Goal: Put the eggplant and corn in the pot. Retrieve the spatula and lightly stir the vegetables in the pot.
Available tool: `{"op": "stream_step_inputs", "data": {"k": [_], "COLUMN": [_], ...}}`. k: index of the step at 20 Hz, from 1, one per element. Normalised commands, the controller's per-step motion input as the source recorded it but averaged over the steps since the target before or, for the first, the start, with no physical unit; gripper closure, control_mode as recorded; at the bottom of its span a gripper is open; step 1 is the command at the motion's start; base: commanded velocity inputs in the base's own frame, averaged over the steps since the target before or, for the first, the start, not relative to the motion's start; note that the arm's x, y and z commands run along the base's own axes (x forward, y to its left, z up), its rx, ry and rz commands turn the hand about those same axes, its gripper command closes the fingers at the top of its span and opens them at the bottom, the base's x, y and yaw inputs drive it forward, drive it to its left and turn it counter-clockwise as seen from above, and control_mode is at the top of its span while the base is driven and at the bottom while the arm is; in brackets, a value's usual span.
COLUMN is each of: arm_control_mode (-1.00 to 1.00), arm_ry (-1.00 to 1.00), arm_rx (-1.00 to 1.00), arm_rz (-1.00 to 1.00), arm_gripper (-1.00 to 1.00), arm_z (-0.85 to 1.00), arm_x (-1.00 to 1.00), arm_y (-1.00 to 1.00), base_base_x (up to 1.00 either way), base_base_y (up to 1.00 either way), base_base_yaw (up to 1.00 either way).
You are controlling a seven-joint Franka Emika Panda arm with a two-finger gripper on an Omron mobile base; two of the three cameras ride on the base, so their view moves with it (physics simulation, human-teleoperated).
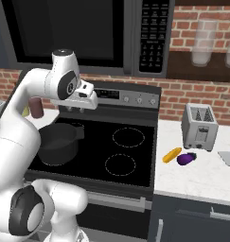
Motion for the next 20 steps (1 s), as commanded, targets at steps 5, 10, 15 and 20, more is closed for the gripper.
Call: {"op": "stream_step_inputs", "data": {"k": [5, 10, 15, 20], "arm_control_mode": [-1.00, -1.00, -1.00, -1.00], "arm_ry": [-0.01, 0.00, 0.00, 0.03], "arm_rx": [0.00, 0.00, 0.00, 0.00], "arm_rz": [0.00, -0.05, -0.13, -0.18], "arm_gripper": [-1.00, -1.00, -1.00, -1.00], "arm_z": [0.00, 0.00, -0.05, -0.18], "arm_x": [-0.11, -0.09, -0.06, -0.02], "arm_y": [-0.05, -0.53, -0.92, -1.00], "base_base_x": [0.00, 0.00, 0.00, 0.00], "base_base_y": [0.00, 0.00, 0.00, 0.00], "base_base_yaw": [0.00, 0.00, 0.00, 0.00]}}
